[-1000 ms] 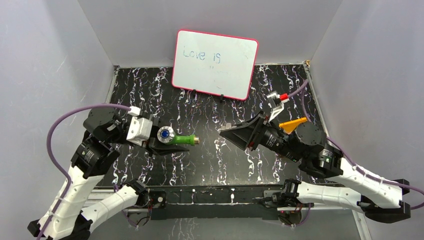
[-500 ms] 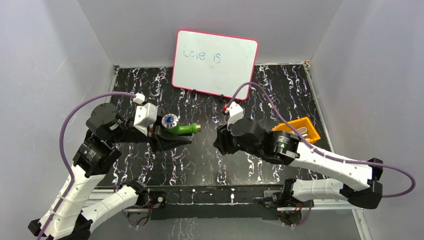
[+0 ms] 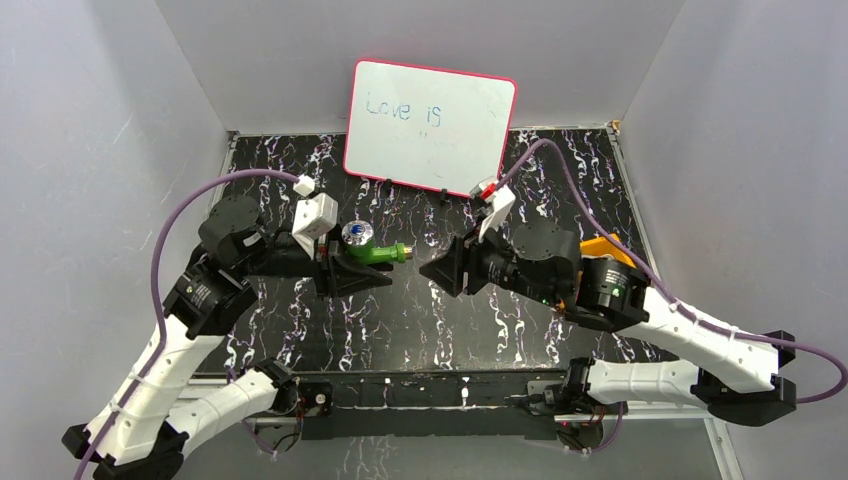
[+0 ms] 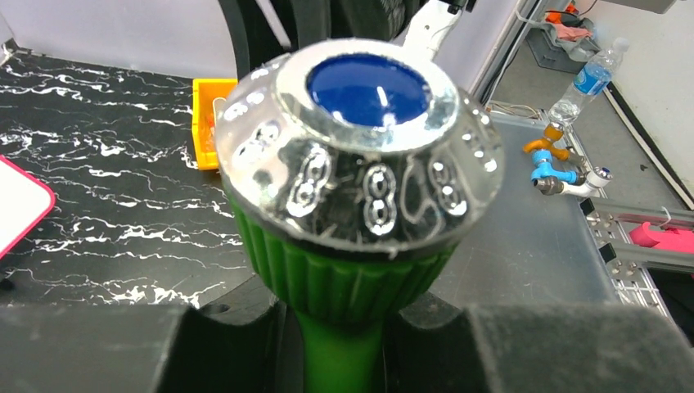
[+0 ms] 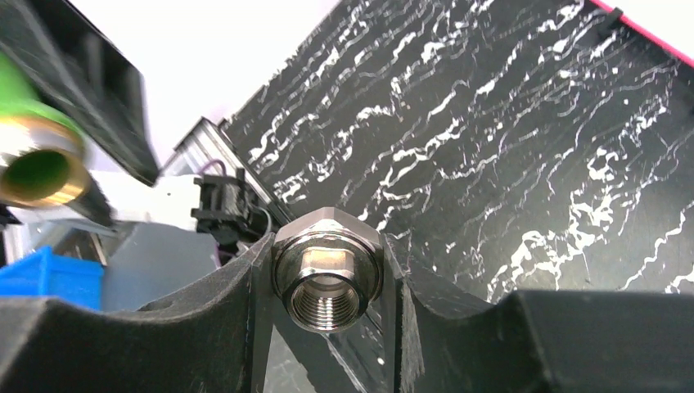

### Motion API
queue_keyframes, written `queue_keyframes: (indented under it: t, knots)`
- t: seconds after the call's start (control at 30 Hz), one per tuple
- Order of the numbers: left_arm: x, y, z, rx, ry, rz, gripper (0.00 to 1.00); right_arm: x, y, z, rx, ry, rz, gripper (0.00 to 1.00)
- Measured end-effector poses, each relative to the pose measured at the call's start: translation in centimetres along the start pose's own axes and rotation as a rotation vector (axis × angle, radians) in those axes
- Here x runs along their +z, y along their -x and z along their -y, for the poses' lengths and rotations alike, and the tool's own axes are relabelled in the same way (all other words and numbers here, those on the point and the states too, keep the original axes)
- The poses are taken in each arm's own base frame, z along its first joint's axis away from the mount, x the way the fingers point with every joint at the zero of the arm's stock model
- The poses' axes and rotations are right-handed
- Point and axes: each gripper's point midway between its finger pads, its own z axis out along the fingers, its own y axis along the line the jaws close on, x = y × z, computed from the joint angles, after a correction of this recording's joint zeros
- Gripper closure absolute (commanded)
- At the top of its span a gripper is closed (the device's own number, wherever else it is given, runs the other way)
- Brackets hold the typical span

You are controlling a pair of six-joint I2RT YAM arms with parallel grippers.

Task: Install the water faucets
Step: Place the adaptor at the center of the board.

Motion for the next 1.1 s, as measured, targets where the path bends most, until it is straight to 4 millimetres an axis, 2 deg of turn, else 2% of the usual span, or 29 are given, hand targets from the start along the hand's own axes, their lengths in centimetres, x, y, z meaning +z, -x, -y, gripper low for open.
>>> queue_keyframes:
  t: [0.2, 0.43, 0.67, 1.1]
  knots:
    - [0.3, -0.8, -0.5, -0.027, 0.003, -0.030, 1.00, -0.6, 4.0, -1.5, 0.014, 0.012, 0.079, 1.00]
    - [0.4, -1.7, -0.8, -0.039, 0.005, -0.056, 1.00, -0.4, 6.0, -2.8, 0.008, 0.033, 0.100, 1.00]
    - [0.3, -2.3, -1.0, -0.037, 0.014, -0.074, 1.00, 1.1, 5.6, -3.0, 0.002, 0.017, 0.048, 1.00]
    - [-0.2, -4.1, -3.0, -0.020, 0.126, -0.124, 1.00, 2.8, 4.3, -1.3, 0.060, -0.113, -0.031, 1.00]
